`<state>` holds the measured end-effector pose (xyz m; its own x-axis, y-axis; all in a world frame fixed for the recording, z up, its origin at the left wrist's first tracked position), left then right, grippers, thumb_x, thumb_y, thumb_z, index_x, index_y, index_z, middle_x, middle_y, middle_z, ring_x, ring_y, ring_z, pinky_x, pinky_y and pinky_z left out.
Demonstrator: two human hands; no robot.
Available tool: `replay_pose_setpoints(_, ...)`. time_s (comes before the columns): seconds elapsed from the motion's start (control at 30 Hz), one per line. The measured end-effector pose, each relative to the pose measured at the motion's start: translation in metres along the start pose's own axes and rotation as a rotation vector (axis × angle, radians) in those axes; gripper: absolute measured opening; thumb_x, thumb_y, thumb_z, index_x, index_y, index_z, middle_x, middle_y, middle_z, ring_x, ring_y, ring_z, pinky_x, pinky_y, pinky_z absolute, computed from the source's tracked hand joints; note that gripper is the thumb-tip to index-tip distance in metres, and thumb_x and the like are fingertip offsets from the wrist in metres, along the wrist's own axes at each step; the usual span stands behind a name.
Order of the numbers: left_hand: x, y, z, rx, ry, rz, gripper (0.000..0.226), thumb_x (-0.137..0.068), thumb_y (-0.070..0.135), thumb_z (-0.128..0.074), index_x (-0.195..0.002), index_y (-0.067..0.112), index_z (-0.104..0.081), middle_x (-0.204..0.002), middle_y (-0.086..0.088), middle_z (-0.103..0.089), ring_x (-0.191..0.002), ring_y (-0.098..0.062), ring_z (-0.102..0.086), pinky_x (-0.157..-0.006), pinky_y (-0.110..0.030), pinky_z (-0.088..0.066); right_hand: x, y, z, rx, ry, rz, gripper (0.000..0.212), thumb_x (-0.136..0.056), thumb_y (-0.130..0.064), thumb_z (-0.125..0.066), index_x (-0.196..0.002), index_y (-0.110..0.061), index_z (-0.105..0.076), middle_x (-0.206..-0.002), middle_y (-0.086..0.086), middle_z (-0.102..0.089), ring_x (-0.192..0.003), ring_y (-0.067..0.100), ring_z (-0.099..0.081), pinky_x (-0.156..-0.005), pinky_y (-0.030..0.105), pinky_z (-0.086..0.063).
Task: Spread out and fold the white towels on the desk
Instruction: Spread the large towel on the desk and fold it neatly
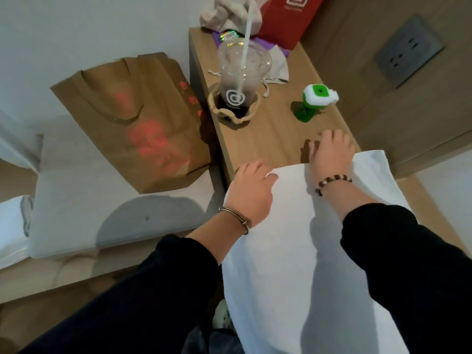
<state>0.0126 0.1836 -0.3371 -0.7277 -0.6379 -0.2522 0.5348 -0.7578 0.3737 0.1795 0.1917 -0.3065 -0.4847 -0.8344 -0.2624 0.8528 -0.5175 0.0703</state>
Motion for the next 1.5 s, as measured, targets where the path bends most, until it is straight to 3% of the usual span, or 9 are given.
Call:
replay_pose_setpoints(0.07, -0.007, 0.013, -0.032, -0.046, -0.202, 0.003, 0.044, -0.094, 0.017, -0.040, -0.136, 0.007, -0.042, -0.145, -0.012, -0.037, -0.133, -0.029, -0.030, -0.109, -0.041, -0.019, 0.006, 0.019, 0.014, -0.082, 0.054, -0.053, 0.018, -0.091, -0.014, -0.050, -0.104, -0.003, -0.055, -0.106, 0.019, -0.054, -0.099, 0.035, -0.047, -0.085, 0.043, -0.036)
replay_pose_setpoints(0.17, -0.014, 0.027, -0.064, -0.200, -0.370, -0.001, 0.060, -0.100, 0.035, -0.020, -0.149, 0.003, -0.008, -0.158, -0.011, -0.006, -0.145, -0.025, -0.005, -0.116, -0.042, -0.005, 0.055, 0.012, 0.013, -0.264, 0.013, 0.246, 0.017, -0.089, -0.012, -0.045, -0.097, -0.003, -0.057, -0.097, 0.018, -0.057, -0.089, 0.036, -0.053, -0.079, 0.042, -0.040)
replay_pose_setpoints(0.27, -0.021, 0.036, -0.070, -0.240, -0.387, -0.029, 0.068, -0.097, 0.046, -0.014, -0.149, 0.005, 0.000, -0.158, -0.009, 0.003, -0.145, -0.024, 0.006, -0.116, -0.046, -0.001, 0.090, 0.043, -0.027, -0.207, -0.324, 0.404, 0.046, -0.097, -0.023, -0.037, -0.139, -0.006, -0.043, -0.148, 0.014, -0.037, -0.134, 0.029, -0.036, -0.112, 0.041, -0.025)
replay_pose_setpoints(0.47, -0.021, 0.045, -0.077, -0.307, -0.454, -0.154, 0.066, -0.096, 0.048, -0.013, -0.150, 0.013, 0.004, -0.158, -0.001, 0.011, -0.144, -0.021, 0.014, -0.114, -0.049, 0.003, 0.067, 0.096, -0.039, -0.227, -0.298, 0.036, 0.051, -0.099, -0.026, -0.029, -0.146, -0.008, -0.029, -0.155, 0.011, -0.022, -0.144, 0.023, -0.017, -0.119, 0.034, -0.009)
replay_pose_setpoints(0.6, -0.022, 0.046, -0.074, -0.305, -0.430, -0.158, 0.067, -0.097, 0.045, -0.016, -0.150, 0.009, 0.003, -0.159, -0.004, 0.008, -0.145, -0.020, 0.008, -0.115, -0.048, -0.001, 0.091, 0.069, -0.050, -0.237, -0.391, 0.227, 0.053, -0.100, -0.039, -0.018, -0.151, -0.026, -0.018, -0.159, -0.003, -0.007, -0.146, 0.015, -0.003, -0.116, 0.036, 0.003)
replay_pose_setpoints(0.83, -0.022, 0.048, -0.072, -0.306, -0.422, -0.145, 0.066, -0.097, 0.044, -0.017, -0.150, 0.010, 0.004, -0.159, -0.003, 0.009, -0.145, -0.019, 0.006, -0.115, -0.047, -0.003, 0.064, 0.107, -0.061, -0.228, -0.384, -0.045, 0.055, -0.101, -0.037, -0.019, -0.151, -0.016, -0.014, -0.160, 0.004, -0.003, -0.147, 0.018, 0.000, -0.118, 0.037, 0.002)
replay_pose_setpoints(1.03, -0.022, 0.048, -0.069, -0.304, -0.397, -0.154, 0.066, -0.097, 0.044, -0.020, -0.150, 0.010, 0.001, -0.159, -0.004, 0.005, -0.146, -0.019, 0.003, -0.115, -0.047, -0.006, 0.063, 0.101, -0.066, -0.177, -0.432, 0.176, 0.064, -0.094, -0.057, -0.002, -0.151, -0.029, -0.010, -0.160, -0.003, -0.002, -0.146, 0.015, 0.000, -0.115, 0.034, 0.005)
replay_pose_setpoints(1.4, -0.027, 0.048, -0.065, -0.132, -0.349, -0.151, 0.060, -0.099, 0.031, -0.032, -0.150, 0.010, -0.010, -0.159, -0.003, -0.001, -0.145, -0.016, 0.000, -0.115, -0.039, -0.002, 0.035, 0.101, -0.060, -0.190, -0.436, -0.065, 0.056, -0.098, -0.018, -0.029, -0.151, -0.010, -0.012, -0.159, 0.006, -0.006, -0.146, 0.020, -0.006, -0.118, 0.033, -0.006)
replay_pose_setpoints(1.5, -0.025, 0.028, -0.029, 0.139, -0.216, -0.041, 0.053, -0.088, 0.009, -0.057, -0.139, 0.004, -0.043, -0.148, -0.016, -0.034, -0.138, -0.031, -0.028, -0.112, -0.040, -0.018, 0.031, 0.057, -0.045, -0.106, -0.475, 0.152, 0.066, -0.089, -0.011, -0.048, -0.149, -0.012, -0.021, -0.157, 0.009, -0.014, -0.143, 0.028, -0.015, -0.117, 0.040, -0.015)
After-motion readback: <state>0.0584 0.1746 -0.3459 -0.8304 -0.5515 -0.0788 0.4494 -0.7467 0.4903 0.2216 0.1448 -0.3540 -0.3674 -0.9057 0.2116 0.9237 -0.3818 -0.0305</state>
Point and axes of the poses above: each hand's wrist, its own x-axis away from the middle knuckle, its own z-axis out of the back of the hand, y = z × x, the point moved 10 cm from there along -x, towards the middle knuckle
